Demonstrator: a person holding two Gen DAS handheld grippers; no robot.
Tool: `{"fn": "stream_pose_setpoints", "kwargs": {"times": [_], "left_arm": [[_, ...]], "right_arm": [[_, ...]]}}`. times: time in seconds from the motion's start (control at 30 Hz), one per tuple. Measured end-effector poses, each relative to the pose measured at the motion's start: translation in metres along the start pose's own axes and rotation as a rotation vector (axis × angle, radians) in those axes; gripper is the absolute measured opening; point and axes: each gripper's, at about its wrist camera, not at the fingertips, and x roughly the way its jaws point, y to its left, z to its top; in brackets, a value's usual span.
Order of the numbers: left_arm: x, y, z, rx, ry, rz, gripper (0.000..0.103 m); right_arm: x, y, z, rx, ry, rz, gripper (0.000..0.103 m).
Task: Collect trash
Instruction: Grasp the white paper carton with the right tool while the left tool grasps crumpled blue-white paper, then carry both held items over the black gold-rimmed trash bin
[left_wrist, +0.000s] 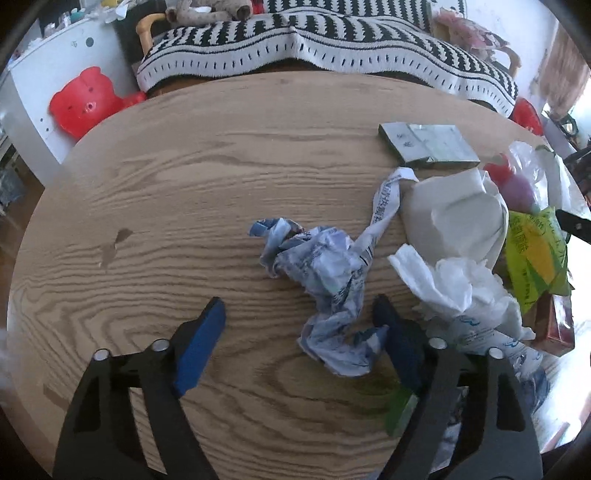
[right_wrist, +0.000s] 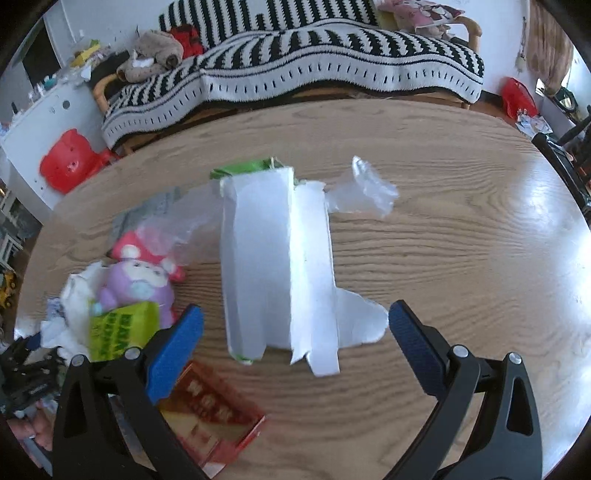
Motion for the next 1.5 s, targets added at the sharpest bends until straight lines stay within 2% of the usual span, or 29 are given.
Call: {"fn": "stream_pose_setpoints", "kwargs": {"times": [0.03,0.07,0.1,0.13,0.17,0.2,0.43,0.6,0.8,0.93,1.1,1.23,1.33,1.5], "left_arm": [[-0.001,0.0,-0.001,0.002,-0.007,-0.001,0.069],[-0.002,-0.001,-0.001,0.008,-0.014,-0.004,0.056],[-0.004,-0.002,0.0,0.014,-0.021,-0.007,0.041],[-0.005,-0.001,0.001,0.014,-0.022,-0.013,0.033],[-0.006,0.0,0.001,0.006,-0.022,-0.025,0.03],[-0.01,0.002,0.001,-0.005,-0.024,-0.039,0.029],[-0.048,0.006,-0.009,-0.03,-0.111,-0.082,0.027],[-0.066,0.0,-0.015,-0.023,-0.16,-0.059,0.027],[-0.083,-0.013,-0.014,-0.019,-0.204,-0.054,0.027],[-0.097,-0.033,-0.011,-0.012,-0.245,-0.075,0.027],[-0.112,-0.098,-0.008,0.08,-0.27,-0.162,0.027],[-0.124,-0.177,-0.013,0.206,-0.277,-0.271,0.027],[-0.131,-0.243,-0.025,0.312,-0.269,-0.353,0.027],[-0.143,-0.355,-0.063,0.502,-0.253,-0.496,0.027]], "right_arm": [[0.002,0.001,0.0,-0.008,0.0,-0.004,0.085],[0.002,0.003,0.0,-0.018,-0.004,-0.009,0.08],[0.002,0.005,0.0,-0.03,-0.006,-0.009,0.066],[0.002,0.007,0.0,-0.042,-0.005,-0.001,0.051],[0.0,0.008,0.0,-0.047,-0.004,0.004,0.041],[-0.002,0.009,0.0,-0.053,-0.005,0.003,0.039],[-0.04,0.004,-0.007,-0.049,-0.083,0.04,0.037],[-0.072,-0.001,-0.015,-0.036,-0.13,0.088,0.037],[-0.1,-0.012,-0.033,-0.034,-0.151,0.087,0.037],[-0.123,-0.039,-0.046,-0.008,-0.177,0.069,0.037],[-0.157,-0.095,-0.067,0.06,-0.211,0.023,0.037],[-0.185,-0.154,-0.091,0.133,-0.229,-0.043,0.037],[-0.208,-0.208,-0.123,0.215,-0.241,-0.116,0.037],[-0.238,-0.287,-0.178,0.359,-0.24,-0.21,0.037]]}}
